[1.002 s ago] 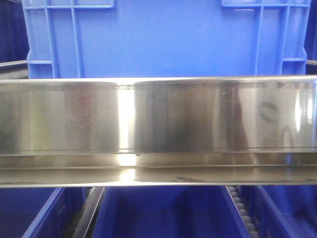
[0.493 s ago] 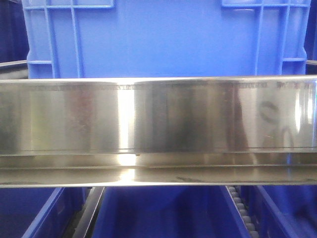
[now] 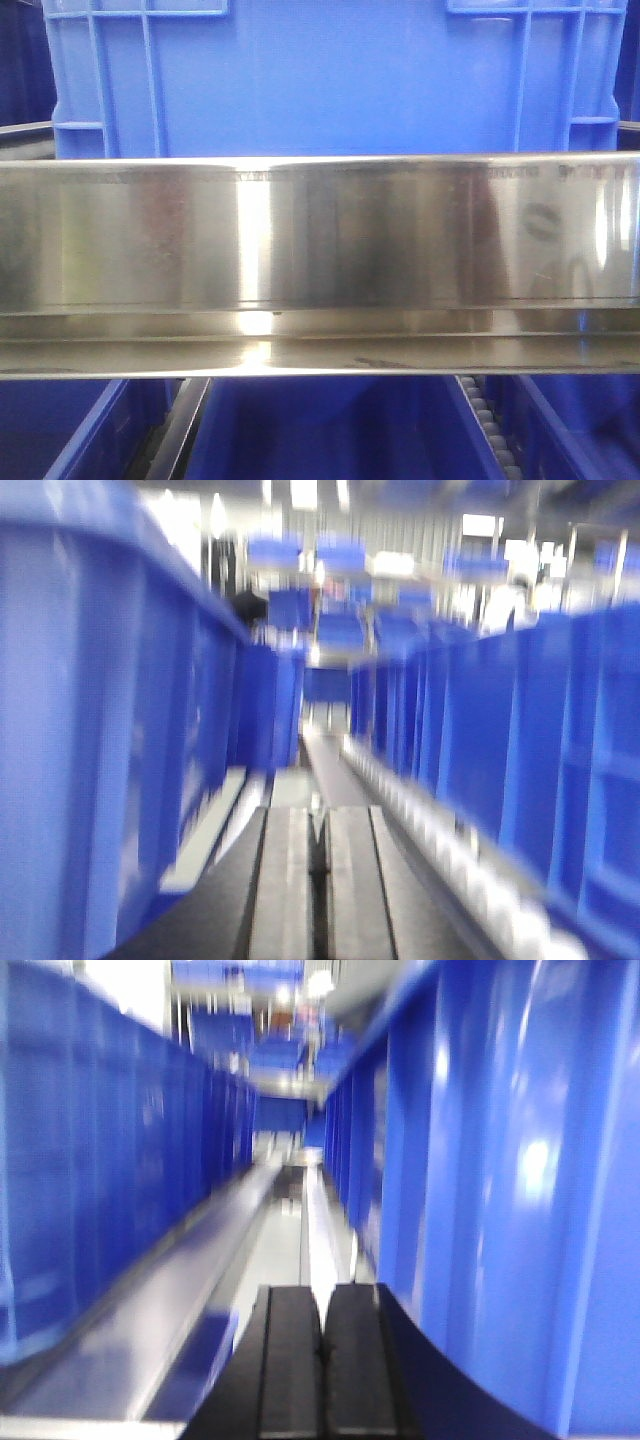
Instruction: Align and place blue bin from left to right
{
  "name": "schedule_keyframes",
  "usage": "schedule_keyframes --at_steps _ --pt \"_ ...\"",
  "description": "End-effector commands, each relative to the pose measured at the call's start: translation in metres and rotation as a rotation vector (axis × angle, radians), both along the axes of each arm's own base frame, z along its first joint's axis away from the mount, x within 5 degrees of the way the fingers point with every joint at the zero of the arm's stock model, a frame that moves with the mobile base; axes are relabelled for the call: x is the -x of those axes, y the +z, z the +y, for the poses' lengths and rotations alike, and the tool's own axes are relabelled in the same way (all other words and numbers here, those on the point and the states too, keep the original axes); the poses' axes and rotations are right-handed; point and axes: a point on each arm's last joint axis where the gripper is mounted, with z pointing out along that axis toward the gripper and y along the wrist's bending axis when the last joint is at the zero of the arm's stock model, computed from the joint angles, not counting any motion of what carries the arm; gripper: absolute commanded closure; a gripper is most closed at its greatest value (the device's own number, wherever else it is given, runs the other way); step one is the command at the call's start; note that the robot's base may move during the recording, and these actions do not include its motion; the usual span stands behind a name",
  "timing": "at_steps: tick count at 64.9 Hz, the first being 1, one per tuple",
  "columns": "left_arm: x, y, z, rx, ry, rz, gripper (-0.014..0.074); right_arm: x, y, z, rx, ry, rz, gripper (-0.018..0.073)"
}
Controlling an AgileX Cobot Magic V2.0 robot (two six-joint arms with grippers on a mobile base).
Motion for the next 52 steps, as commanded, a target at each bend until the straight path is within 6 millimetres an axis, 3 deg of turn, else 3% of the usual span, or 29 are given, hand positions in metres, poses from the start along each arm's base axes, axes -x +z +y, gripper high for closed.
schedule_keyframes --at_steps 1,14,20,25,35,52 --pt "0.003 0.018 0.0 0.018 -0.006 -0.069 0.0707 0.003 0.02 0.0 0.01 -0.002 -0.076 0.0638" --pt "0.029 0.089 0.001 -0.025 0.004 -0.084 0.0671 0.031 0.094 0.005 0.02 0.012 -0.136 0.0638" --pt "0.038 0.117 0.002 -0.053 0.02 -0.033 0.0563 0.039 0.12 0.006 0.02 0.018 -0.12 0.0629" --pt "0.041 0.142 0.003 -0.06 0.027 -0.002 0.0424 0.042 0.141 0.007 0.021 0.021 -0.109 0.0625" --pt "0.031 0.179 0.003 -0.06 0.029 0.04 0.0225 0.036 0.169 0.006 0.02 0.022 -0.1 0.0625" --pt "-0.005 0.202 -0.001 -0.067 -0.026 0.13 0.0134 0.027 0.187 0.005 0.019 0.022 -0.09 0.0615"
